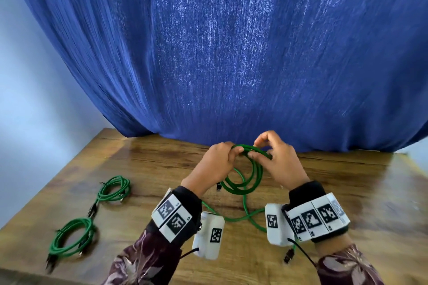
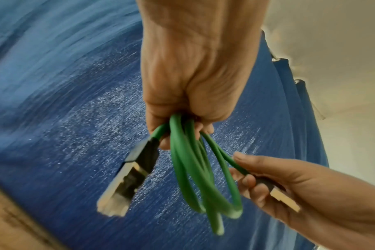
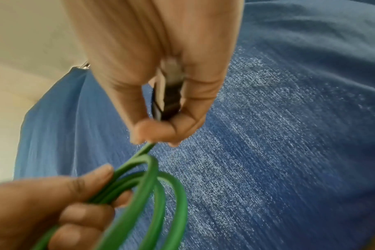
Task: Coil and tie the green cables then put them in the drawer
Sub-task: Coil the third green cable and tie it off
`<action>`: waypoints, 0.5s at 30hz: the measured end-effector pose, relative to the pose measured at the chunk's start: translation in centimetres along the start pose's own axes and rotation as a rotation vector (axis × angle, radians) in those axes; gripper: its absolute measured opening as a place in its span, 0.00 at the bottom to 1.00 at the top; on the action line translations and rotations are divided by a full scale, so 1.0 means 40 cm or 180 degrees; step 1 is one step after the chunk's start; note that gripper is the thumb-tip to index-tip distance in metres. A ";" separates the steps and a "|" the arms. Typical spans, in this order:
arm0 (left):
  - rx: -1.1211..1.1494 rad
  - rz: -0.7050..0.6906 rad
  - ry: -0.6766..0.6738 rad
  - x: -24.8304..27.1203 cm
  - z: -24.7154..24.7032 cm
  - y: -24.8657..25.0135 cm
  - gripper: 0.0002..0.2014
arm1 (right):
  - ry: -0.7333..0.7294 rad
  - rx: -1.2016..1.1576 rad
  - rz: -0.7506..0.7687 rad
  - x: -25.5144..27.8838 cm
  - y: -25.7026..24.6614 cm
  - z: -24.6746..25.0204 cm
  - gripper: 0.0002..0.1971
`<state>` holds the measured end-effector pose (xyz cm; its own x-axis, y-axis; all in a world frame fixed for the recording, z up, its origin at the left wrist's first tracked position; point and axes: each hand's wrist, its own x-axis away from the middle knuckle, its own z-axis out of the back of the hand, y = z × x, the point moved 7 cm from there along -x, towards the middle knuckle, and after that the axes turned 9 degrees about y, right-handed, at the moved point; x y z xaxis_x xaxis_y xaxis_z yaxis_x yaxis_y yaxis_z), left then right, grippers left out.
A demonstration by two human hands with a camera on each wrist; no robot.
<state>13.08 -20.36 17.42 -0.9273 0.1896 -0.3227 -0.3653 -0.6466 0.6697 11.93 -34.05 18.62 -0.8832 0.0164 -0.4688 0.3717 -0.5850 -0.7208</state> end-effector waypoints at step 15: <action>0.0114 0.0264 0.1034 0.008 0.043 -0.014 0.13 | 0.0440 -0.0928 -0.0869 0.022 0.036 -0.021 0.12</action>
<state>12.84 -18.65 18.10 -0.8816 -0.1116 -0.4586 -0.2977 -0.6225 0.7237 11.91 -34.19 16.74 -0.9211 0.2592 -0.2904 0.2123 -0.2907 -0.9330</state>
